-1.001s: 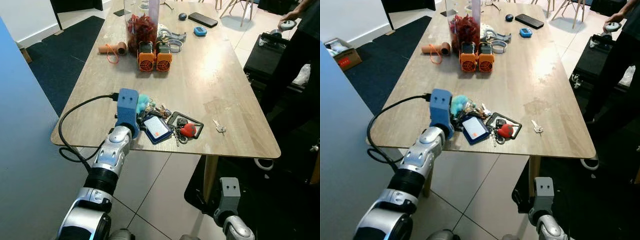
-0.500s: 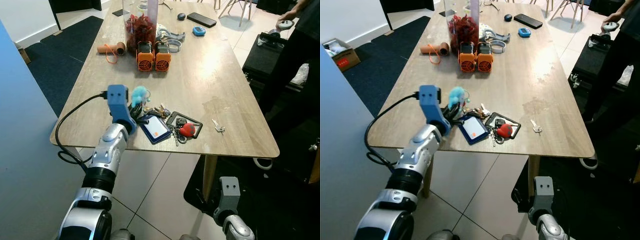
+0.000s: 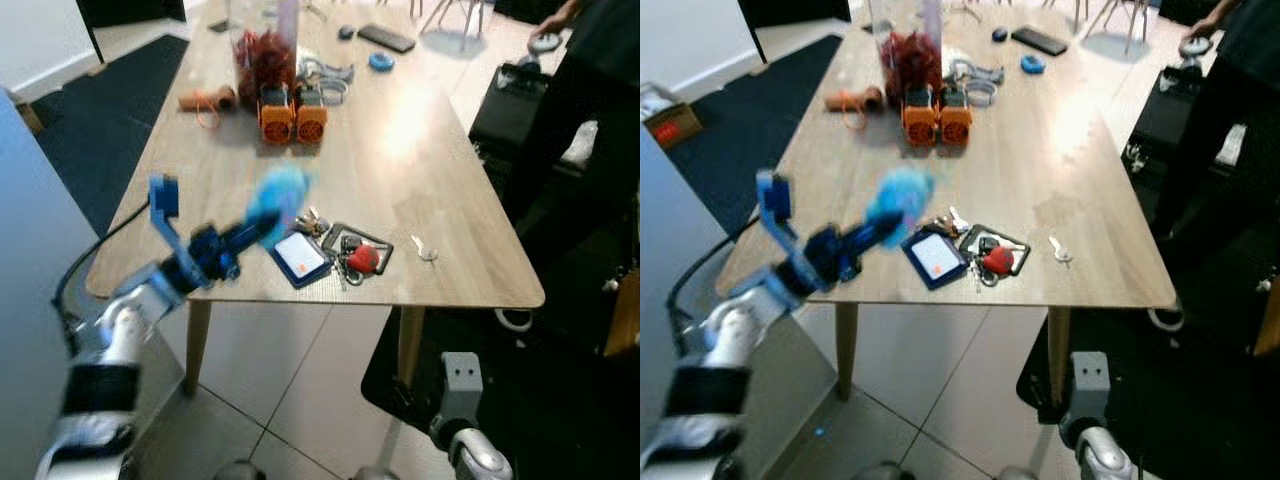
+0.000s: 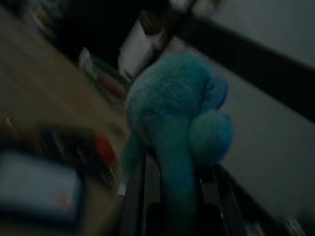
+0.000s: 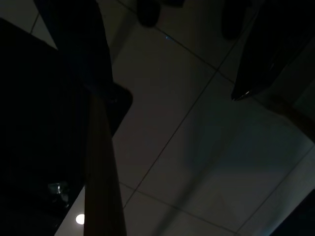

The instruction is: Hang keys on a hook

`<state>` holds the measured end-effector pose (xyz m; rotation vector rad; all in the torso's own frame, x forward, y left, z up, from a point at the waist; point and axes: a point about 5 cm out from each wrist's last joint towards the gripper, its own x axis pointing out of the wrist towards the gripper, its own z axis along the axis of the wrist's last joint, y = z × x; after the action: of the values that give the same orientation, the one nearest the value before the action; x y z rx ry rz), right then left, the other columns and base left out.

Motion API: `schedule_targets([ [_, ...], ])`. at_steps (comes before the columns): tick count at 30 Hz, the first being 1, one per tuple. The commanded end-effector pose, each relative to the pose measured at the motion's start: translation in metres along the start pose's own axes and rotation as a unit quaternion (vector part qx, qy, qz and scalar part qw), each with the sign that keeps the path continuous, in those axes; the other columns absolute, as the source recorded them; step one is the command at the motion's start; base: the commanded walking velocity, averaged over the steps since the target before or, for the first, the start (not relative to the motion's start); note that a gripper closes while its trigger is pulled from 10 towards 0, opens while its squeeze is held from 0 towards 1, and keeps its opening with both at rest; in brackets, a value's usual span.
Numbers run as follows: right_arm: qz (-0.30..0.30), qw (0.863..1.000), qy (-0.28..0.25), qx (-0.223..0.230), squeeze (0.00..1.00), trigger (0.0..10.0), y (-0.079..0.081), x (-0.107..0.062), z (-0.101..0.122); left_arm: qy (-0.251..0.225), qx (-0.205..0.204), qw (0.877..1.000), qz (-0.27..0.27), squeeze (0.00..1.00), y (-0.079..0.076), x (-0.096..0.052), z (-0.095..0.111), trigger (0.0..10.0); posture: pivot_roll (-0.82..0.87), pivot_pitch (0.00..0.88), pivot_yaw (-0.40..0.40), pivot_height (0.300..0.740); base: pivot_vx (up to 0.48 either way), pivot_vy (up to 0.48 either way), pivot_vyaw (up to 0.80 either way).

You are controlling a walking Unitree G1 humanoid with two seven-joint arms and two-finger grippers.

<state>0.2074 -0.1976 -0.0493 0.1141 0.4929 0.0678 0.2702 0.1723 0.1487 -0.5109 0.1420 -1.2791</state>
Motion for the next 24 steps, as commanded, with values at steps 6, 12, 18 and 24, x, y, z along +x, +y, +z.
schedule_targets([
  [6, -0.002, 1.000, 0.012, 0.004, 0.00, 10.0, -0.001, -0.003, -0.006, 0.194, 0.024, 0.981, 0.005, 0.00, -0.011, -0.045, -0.046, 0.0, 0.06, 0.066, -0.054, 0.740, 0.000, 0.000, 0.00],
  [12, 0.003, 1.000, 0.013, 0.003, 0.00, 10.0, 0.002, 0.000, -0.004, 0.219, 0.023, 0.969, 0.110, 0.00, -0.006, -0.078, -0.073, 0.0, 0.07, 0.058, -0.063, 0.740, 0.000, 0.000, 0.00],
  [18, 0.005, 1.000, 0.015, 0.002, 0.00, 10.0, 0.003, 0.000, -0.004, 0.226, 0.037, 0.957, 0.177, 0.00, -0.003, -0.093, -0.091, 0.0, 0.07, 0.054, -0.065, 0.740, 0.000, 0.000, 0.00],
  [24, 0.005, 1.000, 0.022, 0.000, 0.00, 10.0, 0.002, 0.000, -0.005, 0.171, 0.082, 0.927, 0.324, 0.00, 0.012, -0.115, -0.111, 0.0, 0.08, 0.051, -0.074, 0.740, 0.000, 0.000, 0.00],
])
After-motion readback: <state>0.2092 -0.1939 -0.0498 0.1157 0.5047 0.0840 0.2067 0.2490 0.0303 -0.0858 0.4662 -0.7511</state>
